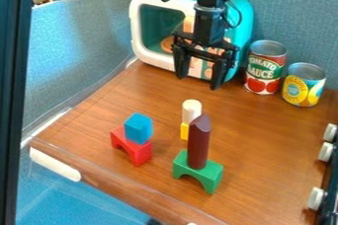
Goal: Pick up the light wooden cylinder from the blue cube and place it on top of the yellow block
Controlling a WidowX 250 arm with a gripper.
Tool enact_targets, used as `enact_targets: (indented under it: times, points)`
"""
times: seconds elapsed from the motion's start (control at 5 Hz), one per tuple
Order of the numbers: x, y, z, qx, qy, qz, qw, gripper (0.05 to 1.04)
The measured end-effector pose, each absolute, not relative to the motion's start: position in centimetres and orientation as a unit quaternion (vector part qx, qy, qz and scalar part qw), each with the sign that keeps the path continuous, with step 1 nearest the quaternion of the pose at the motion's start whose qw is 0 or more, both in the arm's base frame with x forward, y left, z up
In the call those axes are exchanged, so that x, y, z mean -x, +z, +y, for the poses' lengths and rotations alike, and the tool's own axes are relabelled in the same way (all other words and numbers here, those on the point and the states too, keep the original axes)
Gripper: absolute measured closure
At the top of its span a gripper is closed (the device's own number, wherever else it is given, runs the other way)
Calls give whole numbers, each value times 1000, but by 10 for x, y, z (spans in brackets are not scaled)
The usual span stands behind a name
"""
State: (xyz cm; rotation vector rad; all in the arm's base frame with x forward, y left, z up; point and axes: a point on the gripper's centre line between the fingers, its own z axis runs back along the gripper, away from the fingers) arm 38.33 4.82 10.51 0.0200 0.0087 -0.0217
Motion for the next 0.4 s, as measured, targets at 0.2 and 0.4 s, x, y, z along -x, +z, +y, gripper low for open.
enact_targets:
  times: [0.2, 0.4]
  points:
    - [-378, 108, 58, -14, -6, 8, 1000, 83]
    - [-371, 100, 61, -13, -2, 24, 1000, 83]
